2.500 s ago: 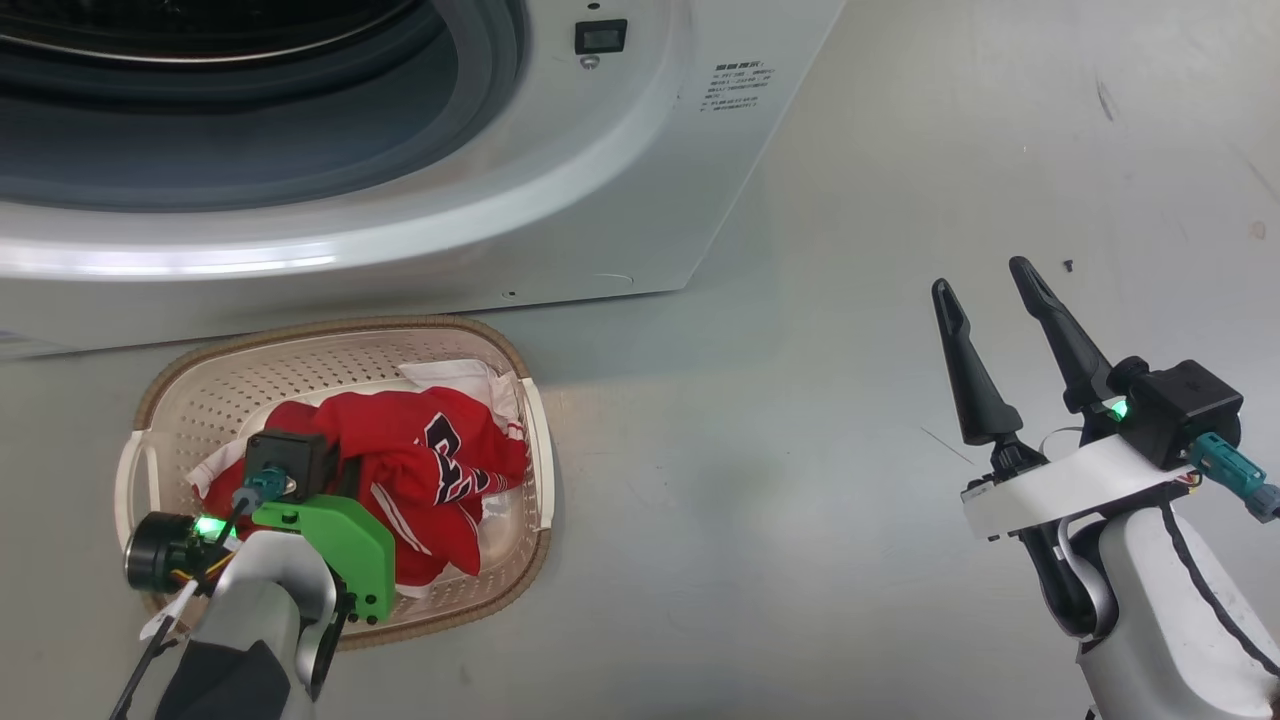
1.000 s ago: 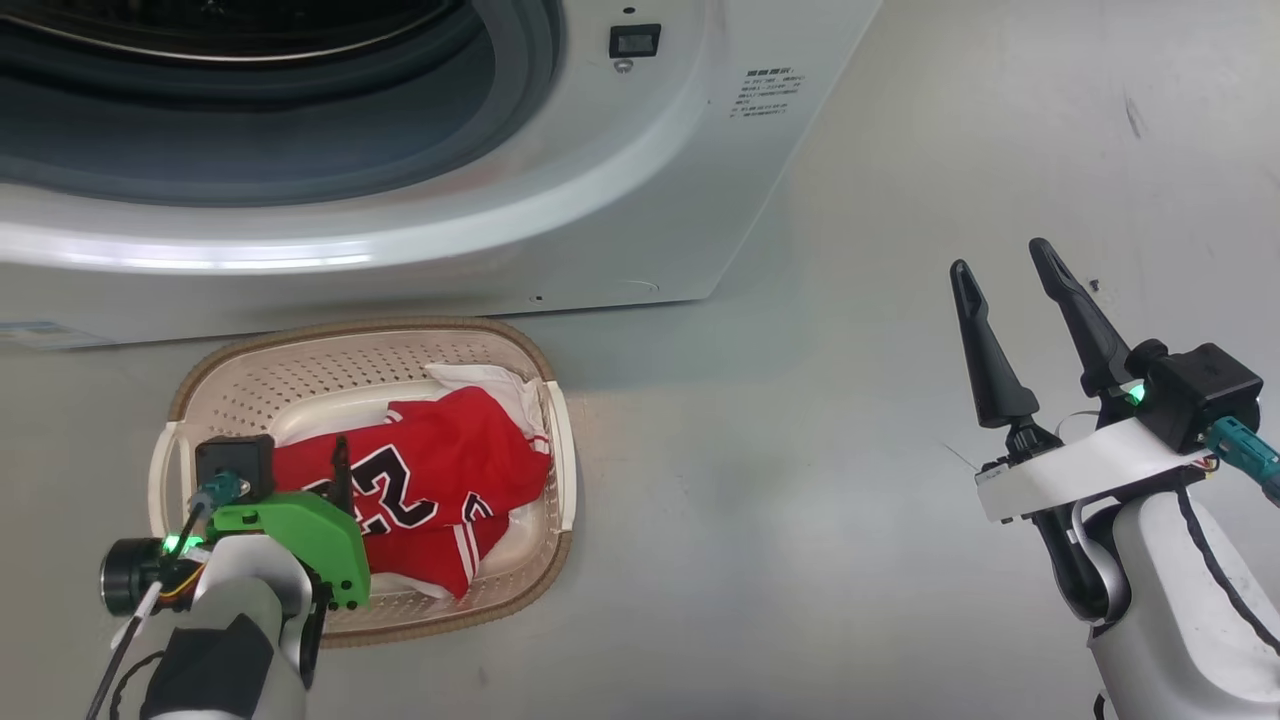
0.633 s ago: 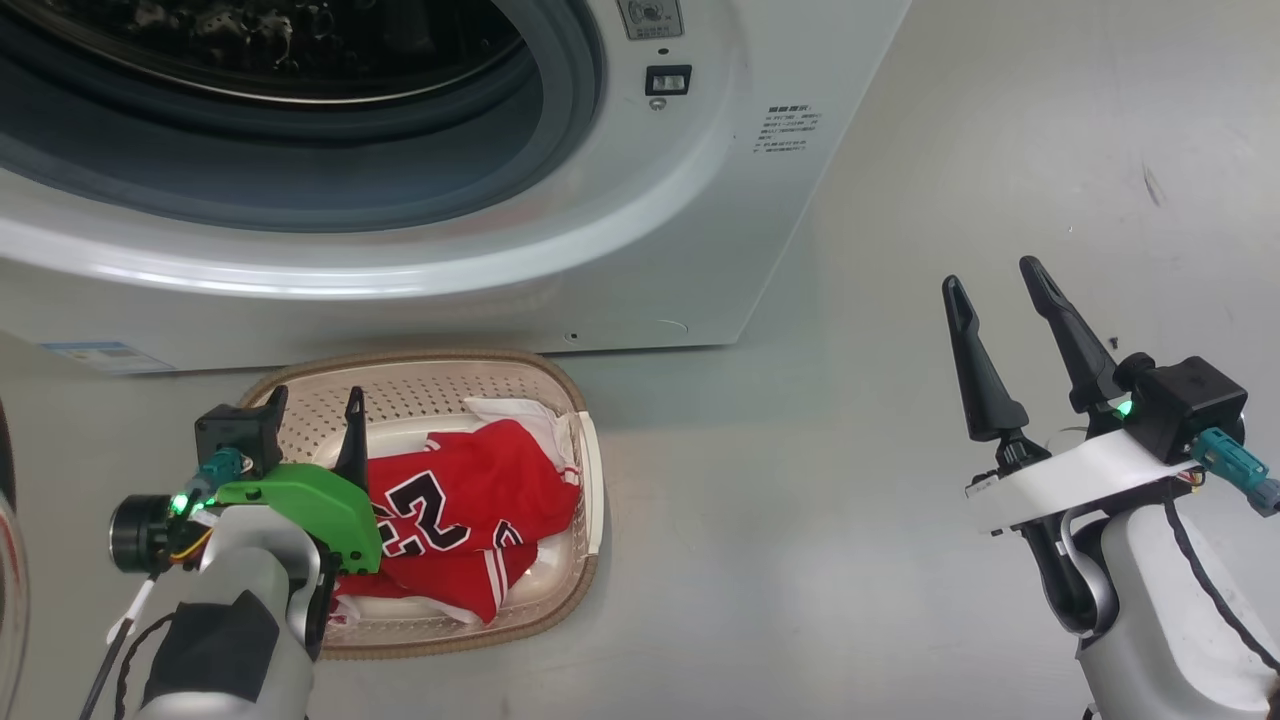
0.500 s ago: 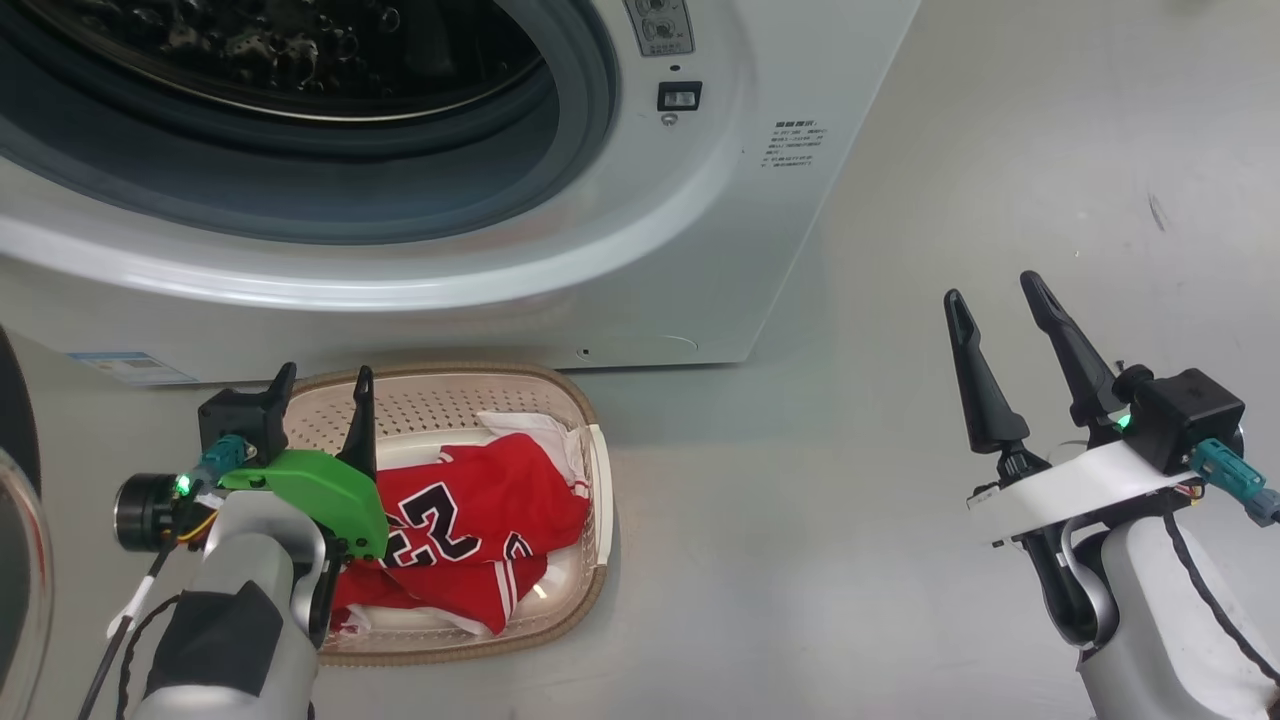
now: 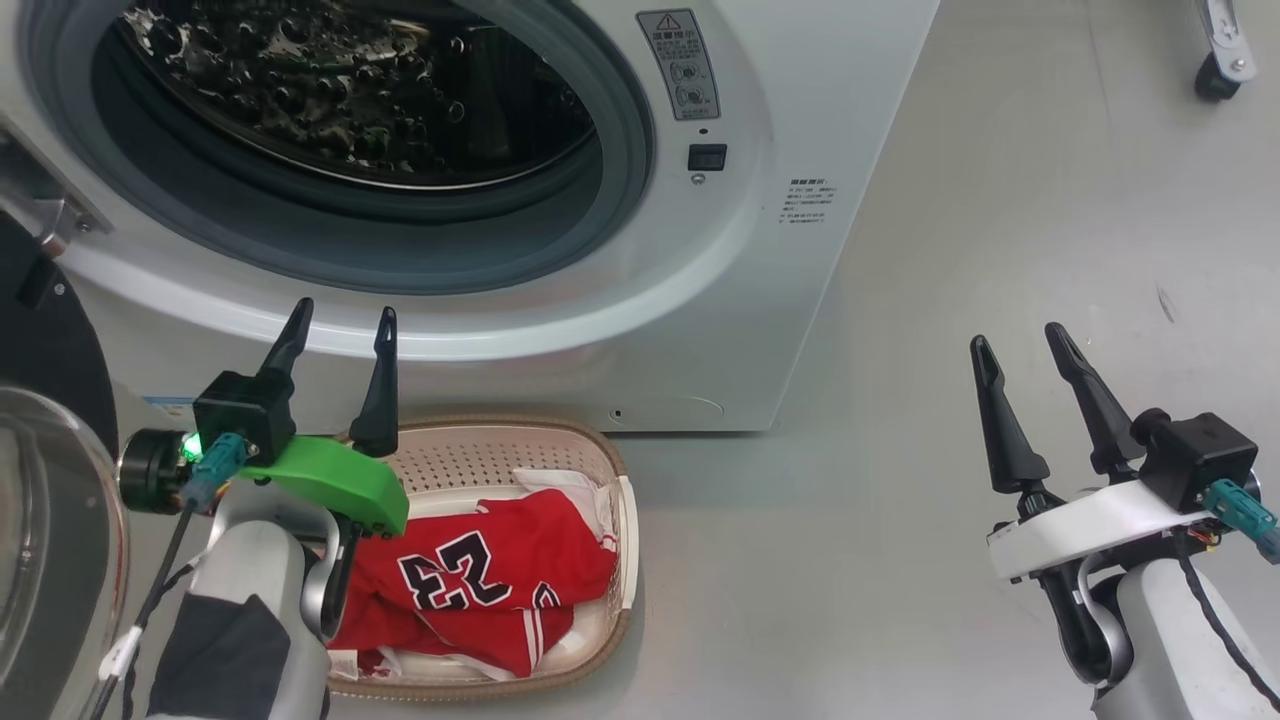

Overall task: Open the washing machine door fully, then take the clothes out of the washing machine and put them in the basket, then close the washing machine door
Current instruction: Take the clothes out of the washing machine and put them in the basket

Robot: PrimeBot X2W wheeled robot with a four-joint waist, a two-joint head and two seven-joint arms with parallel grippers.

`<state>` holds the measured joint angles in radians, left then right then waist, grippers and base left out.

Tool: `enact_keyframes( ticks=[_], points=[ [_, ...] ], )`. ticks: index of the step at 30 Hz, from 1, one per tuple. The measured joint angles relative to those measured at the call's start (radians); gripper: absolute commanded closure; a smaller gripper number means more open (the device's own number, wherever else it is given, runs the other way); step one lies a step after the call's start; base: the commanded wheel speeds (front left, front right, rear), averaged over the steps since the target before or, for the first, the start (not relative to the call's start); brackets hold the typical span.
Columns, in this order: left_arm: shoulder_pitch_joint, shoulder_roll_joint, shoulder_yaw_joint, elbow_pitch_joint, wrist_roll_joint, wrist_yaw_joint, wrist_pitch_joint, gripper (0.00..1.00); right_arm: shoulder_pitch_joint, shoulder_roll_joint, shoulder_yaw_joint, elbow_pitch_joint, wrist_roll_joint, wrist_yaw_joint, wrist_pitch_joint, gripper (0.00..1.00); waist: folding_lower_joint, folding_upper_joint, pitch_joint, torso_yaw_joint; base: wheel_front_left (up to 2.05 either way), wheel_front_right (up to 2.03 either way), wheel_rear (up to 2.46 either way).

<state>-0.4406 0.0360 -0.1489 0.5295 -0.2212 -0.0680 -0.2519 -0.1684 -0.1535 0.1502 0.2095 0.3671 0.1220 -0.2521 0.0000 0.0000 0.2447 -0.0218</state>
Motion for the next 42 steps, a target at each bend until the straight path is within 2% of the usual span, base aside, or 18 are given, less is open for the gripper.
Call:
enact_keyframes(
  ticks=[13,17,42],
  points=[
    [0.16,-0.001,-0.002,-0.203,0.027,0.003,0.0,0.0,0.048,0.012,-0.012,-0.008,-0.009,0.0,0.0,0.0,0.0,0.0,-0.081,0.012,0.0,0.0,0.0],
    [0.2,0.0,-0.011,-0.254,0.038,0.016,0.0,0.0,0.06,0.013,-0.024,-0.016,-0.013,0.0,0.0,0.0,0.0,0.0,-0.093,0.009,0.0,0.0,0.0],
    [0.301,0.0,-0.045,-0.385,0.037,0.05,0.0,0.0,0.076,0.026,-0.045,-0.037,-0.021,0.0,0.0,0.0,0.0,0.0,-0.085,0.004,0.0,0.0,0.0]
  ],
)
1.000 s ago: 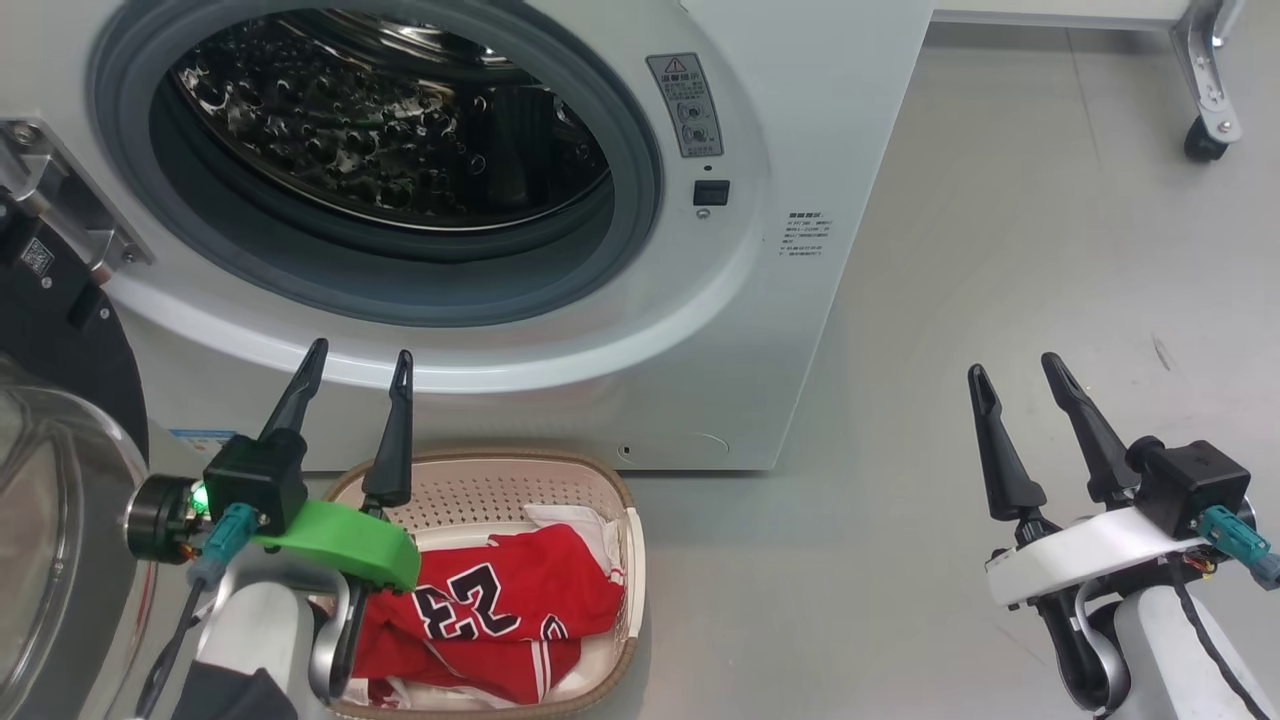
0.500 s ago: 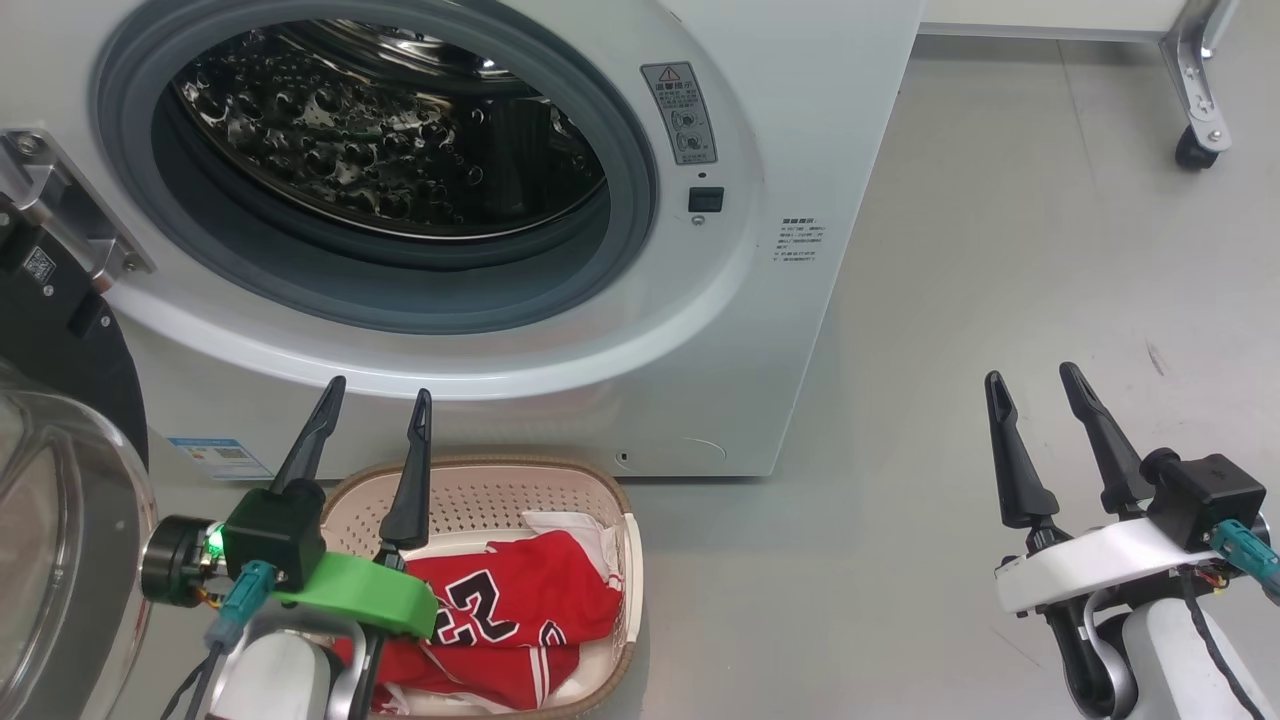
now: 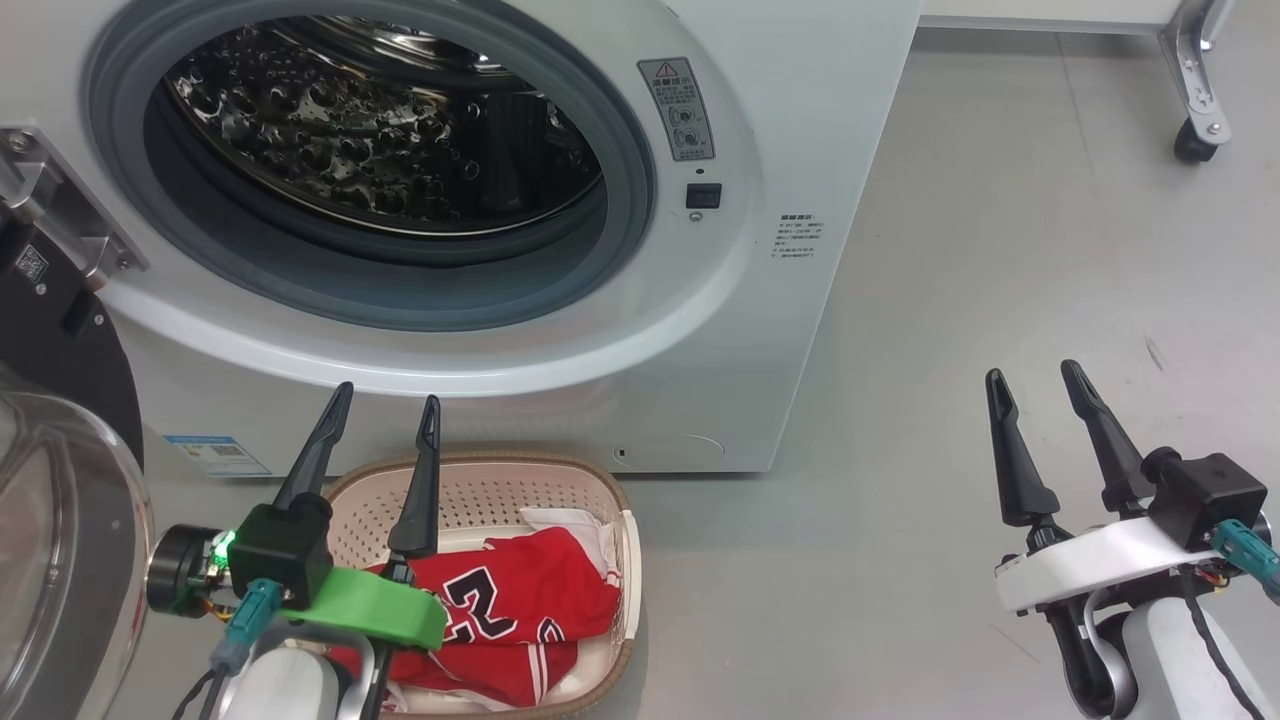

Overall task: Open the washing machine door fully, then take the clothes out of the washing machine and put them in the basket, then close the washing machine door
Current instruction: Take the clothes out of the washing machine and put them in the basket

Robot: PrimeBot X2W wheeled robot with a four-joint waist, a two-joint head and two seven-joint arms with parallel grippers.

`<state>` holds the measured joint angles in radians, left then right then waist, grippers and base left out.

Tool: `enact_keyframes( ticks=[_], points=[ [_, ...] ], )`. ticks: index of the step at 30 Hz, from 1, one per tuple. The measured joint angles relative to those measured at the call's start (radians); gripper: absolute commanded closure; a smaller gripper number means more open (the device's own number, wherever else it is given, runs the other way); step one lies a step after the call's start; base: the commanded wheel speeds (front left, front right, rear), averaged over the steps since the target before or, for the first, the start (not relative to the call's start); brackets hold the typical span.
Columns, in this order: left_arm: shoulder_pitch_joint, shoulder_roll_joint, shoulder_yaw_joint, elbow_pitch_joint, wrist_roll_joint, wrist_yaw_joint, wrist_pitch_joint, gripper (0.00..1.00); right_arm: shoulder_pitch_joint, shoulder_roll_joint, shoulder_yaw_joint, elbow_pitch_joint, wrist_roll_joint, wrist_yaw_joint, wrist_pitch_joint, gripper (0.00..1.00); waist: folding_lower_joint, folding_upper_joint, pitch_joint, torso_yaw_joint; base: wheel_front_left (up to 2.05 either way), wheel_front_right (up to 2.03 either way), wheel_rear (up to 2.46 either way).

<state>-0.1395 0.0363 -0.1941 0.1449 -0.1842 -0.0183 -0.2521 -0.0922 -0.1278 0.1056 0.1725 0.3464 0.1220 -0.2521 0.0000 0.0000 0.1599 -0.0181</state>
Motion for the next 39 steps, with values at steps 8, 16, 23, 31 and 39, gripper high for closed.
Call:
enact_keyframes(
  ticks=[8,16,23,31,39],
  points=[
    [0.008,0.0,-0.007,-0.022,-0.001,0.01,0.0,0.0,0.0,0.001,0.0,-0.002,-0.005,0.0,0.0,0.0,0.0,0.0,0.002,0.0,0.0,0.0,0.0],
    [0.025,0.001,-0.013,-0.028,-0.012,0.023,0.0,0.0,0.0,0.001,0.001,-0.002,-0.006,0.0,0.0,0.0,0.0,0.0001,0.001,-0.001,0.0,0.0,0.0],
    [0.027,0.001,-0.017,-0.029,-0.036,0.042,0.0,0.0,0.0,0.001,0.001,-0.003,-0.015,0.0,0.0,0.0,0.0,0.0,-0.001,-0.001,0.0,0.0,0.0],
    [0.028,0.001,-0.014,-0.034,-0.041,0.053,0.0,0.0,0.0,0.001,0.001,-0.003,-0.015,0.0,0.0,0.0,0.0,0.0,0.0,-0.002,0.0,0.0,0.0],
    [0.028,0.001,-0.021,-0.035,-0.046,0.054,0.0,0.0,0.0,0.001,0.001,-0.003,-0.015,0.0,0.0,0.0,0.0,0.0,0.001,-0.002,0.0,0.0,0.0]
  ],
)
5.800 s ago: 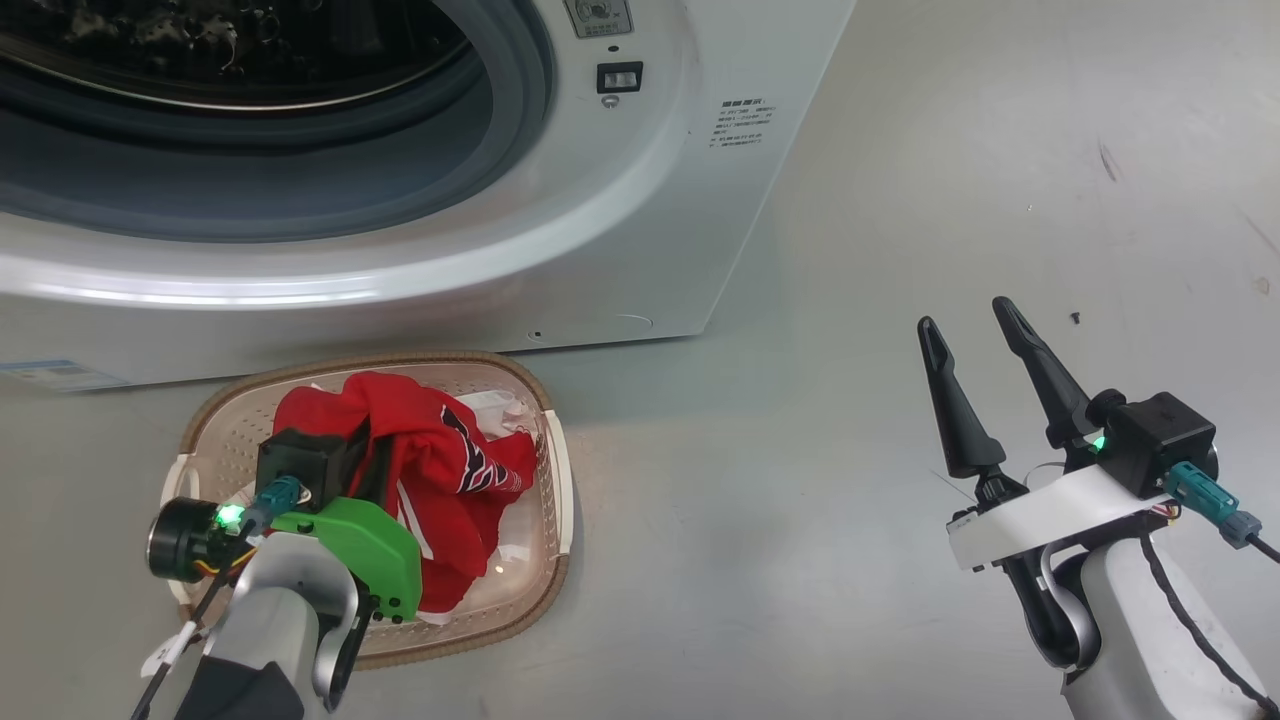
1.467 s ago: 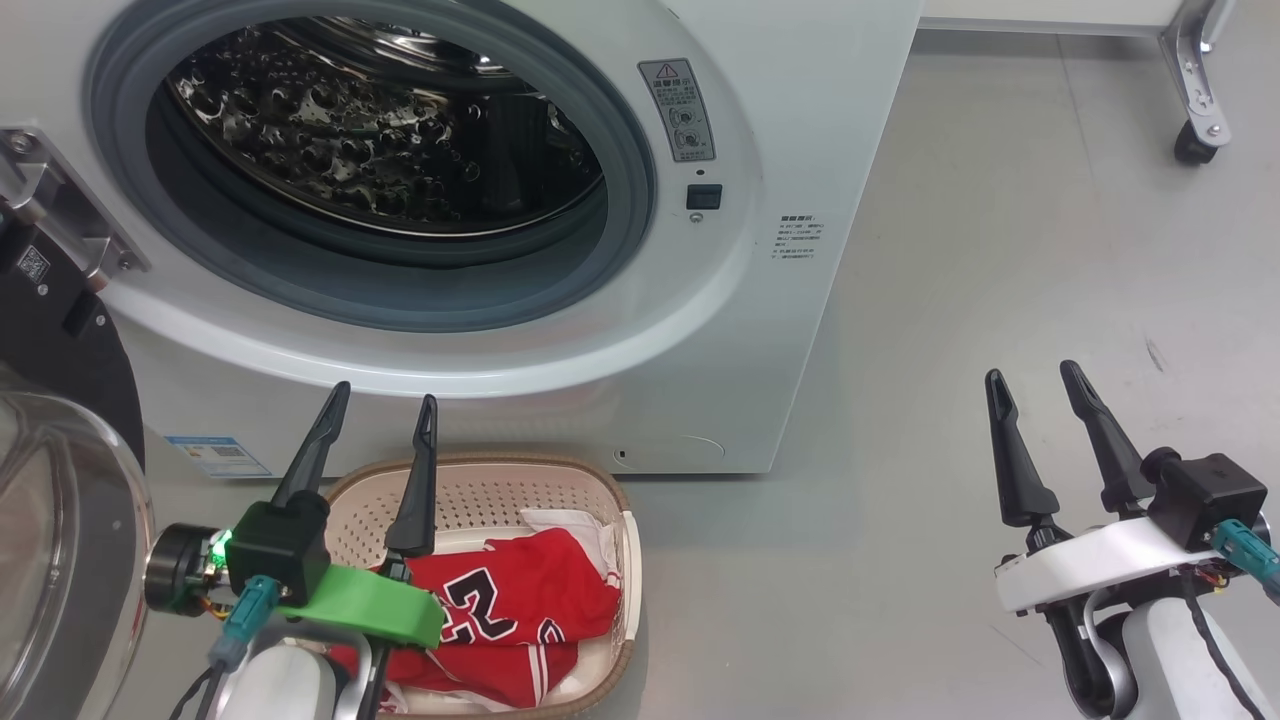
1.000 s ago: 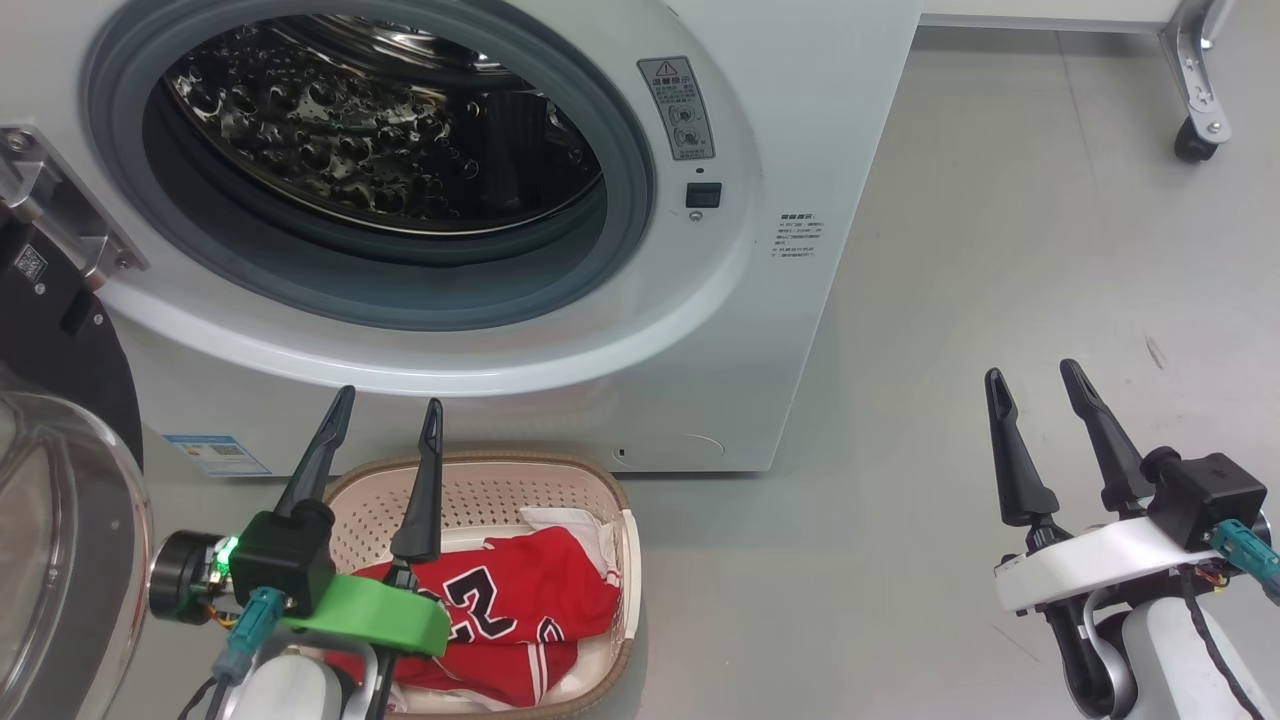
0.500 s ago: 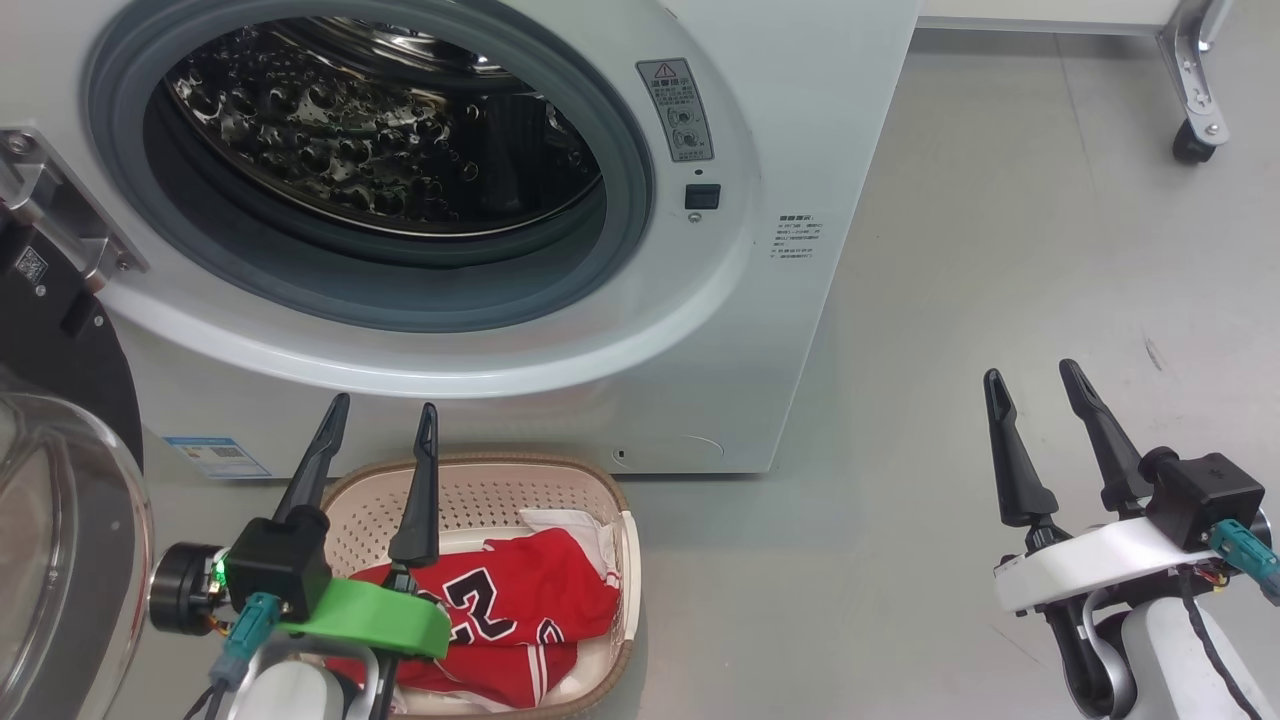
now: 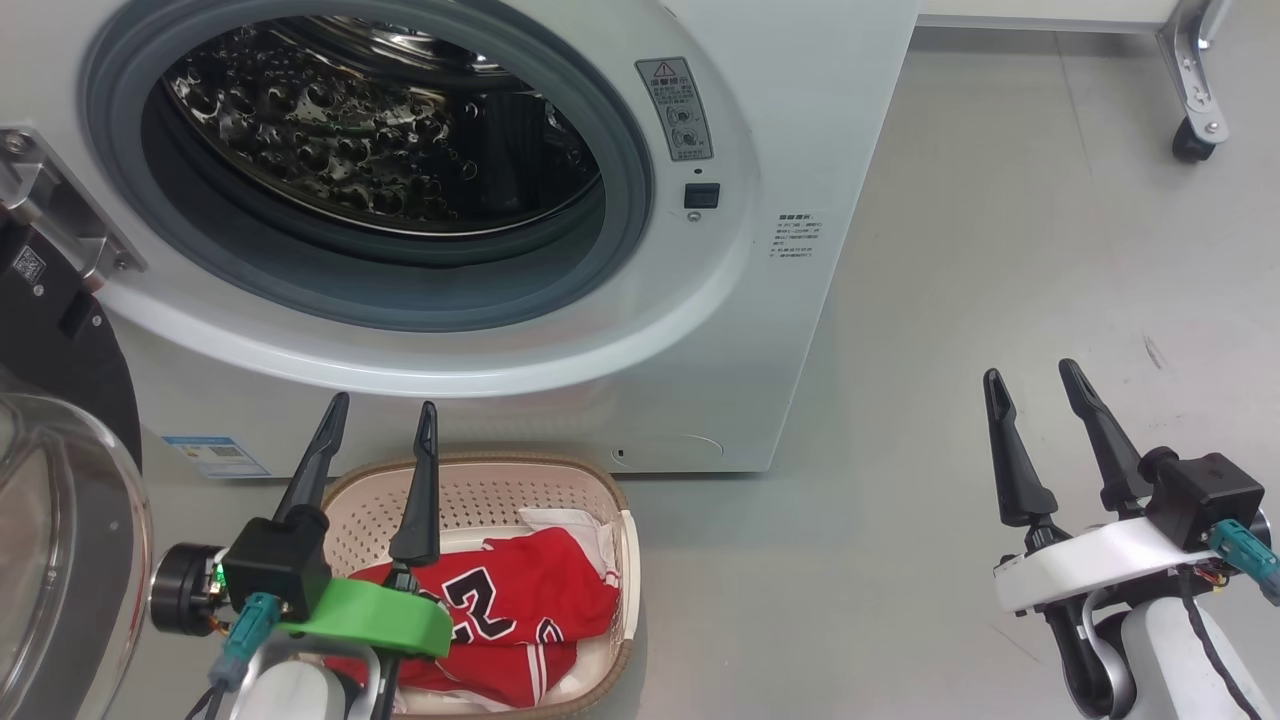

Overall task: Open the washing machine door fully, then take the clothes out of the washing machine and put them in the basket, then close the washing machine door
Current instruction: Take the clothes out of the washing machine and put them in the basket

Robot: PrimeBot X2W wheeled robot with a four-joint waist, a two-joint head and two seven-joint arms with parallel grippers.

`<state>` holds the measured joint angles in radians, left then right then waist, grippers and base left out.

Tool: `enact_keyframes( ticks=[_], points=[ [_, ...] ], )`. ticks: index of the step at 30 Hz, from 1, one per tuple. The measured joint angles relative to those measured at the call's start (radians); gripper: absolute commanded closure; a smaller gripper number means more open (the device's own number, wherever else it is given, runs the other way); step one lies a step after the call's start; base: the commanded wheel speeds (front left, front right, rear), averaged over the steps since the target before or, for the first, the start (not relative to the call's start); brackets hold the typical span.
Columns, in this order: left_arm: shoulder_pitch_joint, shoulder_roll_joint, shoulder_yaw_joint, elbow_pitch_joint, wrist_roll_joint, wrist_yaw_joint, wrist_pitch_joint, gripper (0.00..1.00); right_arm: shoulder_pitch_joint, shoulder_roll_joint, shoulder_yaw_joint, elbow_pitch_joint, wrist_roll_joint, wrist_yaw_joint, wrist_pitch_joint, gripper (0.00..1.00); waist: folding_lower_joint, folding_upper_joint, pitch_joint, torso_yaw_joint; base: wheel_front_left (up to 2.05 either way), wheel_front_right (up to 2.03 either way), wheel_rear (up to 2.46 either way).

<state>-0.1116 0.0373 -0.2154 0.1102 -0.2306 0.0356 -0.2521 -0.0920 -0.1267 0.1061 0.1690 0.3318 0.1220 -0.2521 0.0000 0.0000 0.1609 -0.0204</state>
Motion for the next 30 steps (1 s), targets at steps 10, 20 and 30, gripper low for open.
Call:
enact_keyframes(
  ticks=[10,20,30],
  points=[
    [0.001,0.0,-0.001,0.001,-0.007,0.0,0.0,0.0,0.0,0.001,0.002,0.0,0.0,0.0,0.0,0.0,0.0,0.0,-0.006,-0.005,0.0,0.0,0.0],
    [0.003,0.0,0.0,0.004,-0.007,-0.001,0.0,0.0,0.0,0.004,0.009,0.003,0.0,0.0,0.0,0.0,0.0,0.0,-0.016,-0.013,0.0,0.0,0.0],
    [0.015,0.0,-0.002,0.007,-0.031,-0.012,0.0,0.0,0.0,0.008,0.018,0.009,0.0,0.0,0.0,0.0,0.0,0.0,-0.028,-0.02,0.0,0.0,0.0]
  ],
)
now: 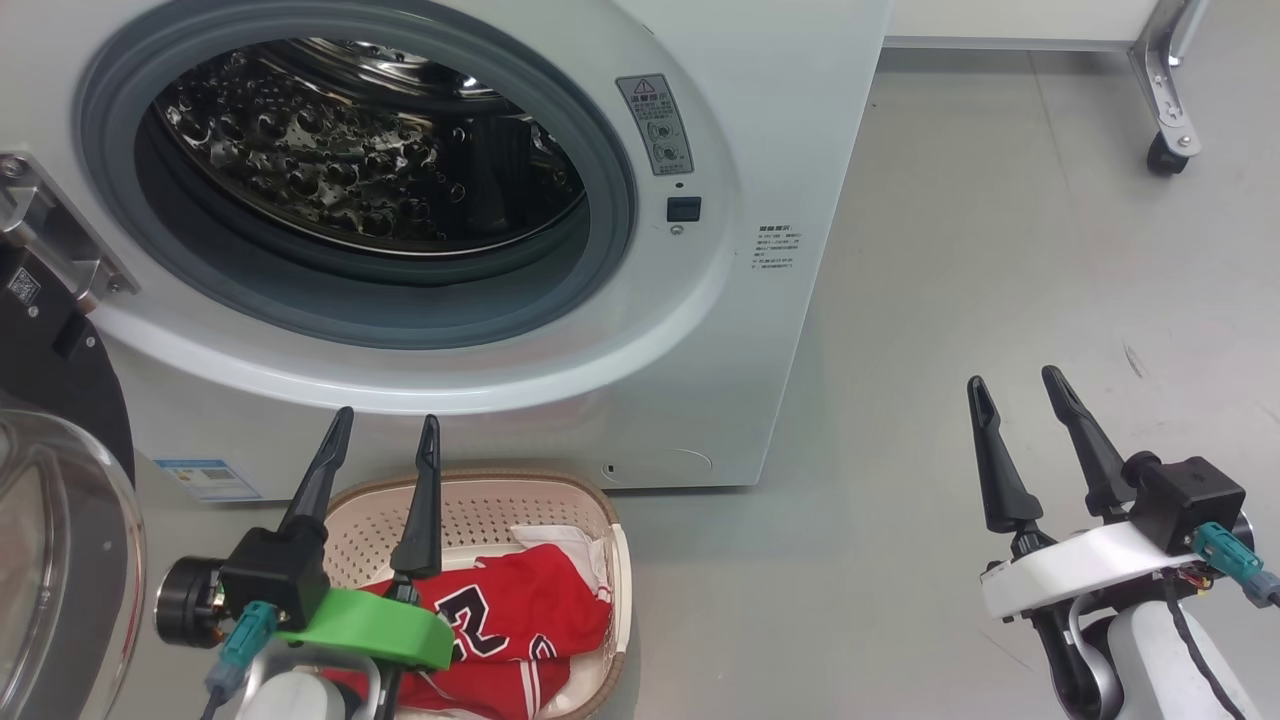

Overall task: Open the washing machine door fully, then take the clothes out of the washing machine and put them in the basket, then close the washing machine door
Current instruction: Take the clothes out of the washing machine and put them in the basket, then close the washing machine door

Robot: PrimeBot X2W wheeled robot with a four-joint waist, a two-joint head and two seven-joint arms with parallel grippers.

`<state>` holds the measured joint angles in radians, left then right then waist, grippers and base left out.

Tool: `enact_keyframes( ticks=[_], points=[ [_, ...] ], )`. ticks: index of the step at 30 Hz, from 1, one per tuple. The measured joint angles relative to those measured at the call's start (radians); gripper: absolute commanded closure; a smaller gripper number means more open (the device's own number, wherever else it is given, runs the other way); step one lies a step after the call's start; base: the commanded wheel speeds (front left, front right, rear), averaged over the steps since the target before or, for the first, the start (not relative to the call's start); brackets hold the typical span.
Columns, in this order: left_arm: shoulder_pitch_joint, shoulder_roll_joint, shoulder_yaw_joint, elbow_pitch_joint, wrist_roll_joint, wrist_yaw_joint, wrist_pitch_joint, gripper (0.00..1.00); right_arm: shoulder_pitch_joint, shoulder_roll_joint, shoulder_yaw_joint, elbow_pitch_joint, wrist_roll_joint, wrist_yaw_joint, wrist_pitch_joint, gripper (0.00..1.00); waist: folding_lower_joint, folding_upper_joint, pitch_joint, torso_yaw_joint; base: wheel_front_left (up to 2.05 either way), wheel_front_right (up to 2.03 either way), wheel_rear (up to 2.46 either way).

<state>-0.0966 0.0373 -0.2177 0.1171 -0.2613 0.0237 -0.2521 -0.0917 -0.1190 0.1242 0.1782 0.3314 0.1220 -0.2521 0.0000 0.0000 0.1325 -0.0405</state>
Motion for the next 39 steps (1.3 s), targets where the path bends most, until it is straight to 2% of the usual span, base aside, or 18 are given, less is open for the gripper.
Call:
enact_keyframes(
  ticks=[20,39],
  points=[
    [0.016,0.0,0.0,0.006,-0.021,-0.002,0.0,0.0,0.004,0.001,-0.001,0.002,0.0,0.0,0.0,0.0,0.0,0.0,0.008,0.0,-0.29,0.29,0.0],
    [0.016,0.0,0.0,0.004,-0.03,-0.001,0.0,0.0,0.004,0.002,-0.001,0.012,0.0,0.0,0.0,0.0,0.0,0.0,0.004,0.003,-1.06,1.06,0.0]
  ],
)
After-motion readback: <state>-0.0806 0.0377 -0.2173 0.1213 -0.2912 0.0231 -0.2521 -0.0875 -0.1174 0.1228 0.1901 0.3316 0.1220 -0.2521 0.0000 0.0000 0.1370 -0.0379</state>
